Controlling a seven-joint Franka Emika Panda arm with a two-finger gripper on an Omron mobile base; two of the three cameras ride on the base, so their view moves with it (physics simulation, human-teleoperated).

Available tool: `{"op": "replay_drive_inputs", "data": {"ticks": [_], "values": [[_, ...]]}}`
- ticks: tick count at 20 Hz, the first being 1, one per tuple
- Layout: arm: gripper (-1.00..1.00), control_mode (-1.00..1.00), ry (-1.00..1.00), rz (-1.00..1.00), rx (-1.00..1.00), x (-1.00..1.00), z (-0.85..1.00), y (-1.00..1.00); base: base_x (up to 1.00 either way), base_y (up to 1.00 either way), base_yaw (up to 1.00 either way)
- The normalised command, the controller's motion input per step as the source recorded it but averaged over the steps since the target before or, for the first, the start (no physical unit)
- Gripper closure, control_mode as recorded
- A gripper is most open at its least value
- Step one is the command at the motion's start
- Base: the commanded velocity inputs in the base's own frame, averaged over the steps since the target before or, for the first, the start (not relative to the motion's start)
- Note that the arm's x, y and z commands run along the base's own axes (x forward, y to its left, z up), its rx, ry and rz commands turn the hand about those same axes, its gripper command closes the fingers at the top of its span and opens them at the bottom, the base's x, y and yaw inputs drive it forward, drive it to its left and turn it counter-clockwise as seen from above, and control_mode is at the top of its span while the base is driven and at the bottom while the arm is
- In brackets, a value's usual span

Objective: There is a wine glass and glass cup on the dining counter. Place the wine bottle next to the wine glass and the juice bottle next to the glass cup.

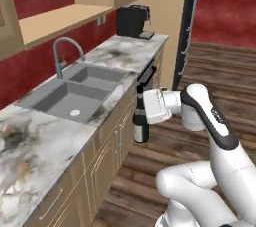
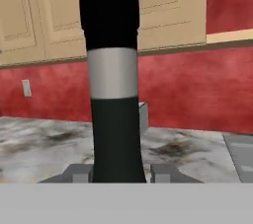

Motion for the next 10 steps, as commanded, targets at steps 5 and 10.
{"op": "replay_drive_inputs", "data": {"ticks": [5,10], "values": [[1.0,1.0,0.0,0.0,0.0,0.0,0.0,0.0,0.0,0.06,-0.98],[1.0,1.0,0.0,0.0,0.0,0.0,0.0,0.0,0.0,0.05,-0.99]]}}
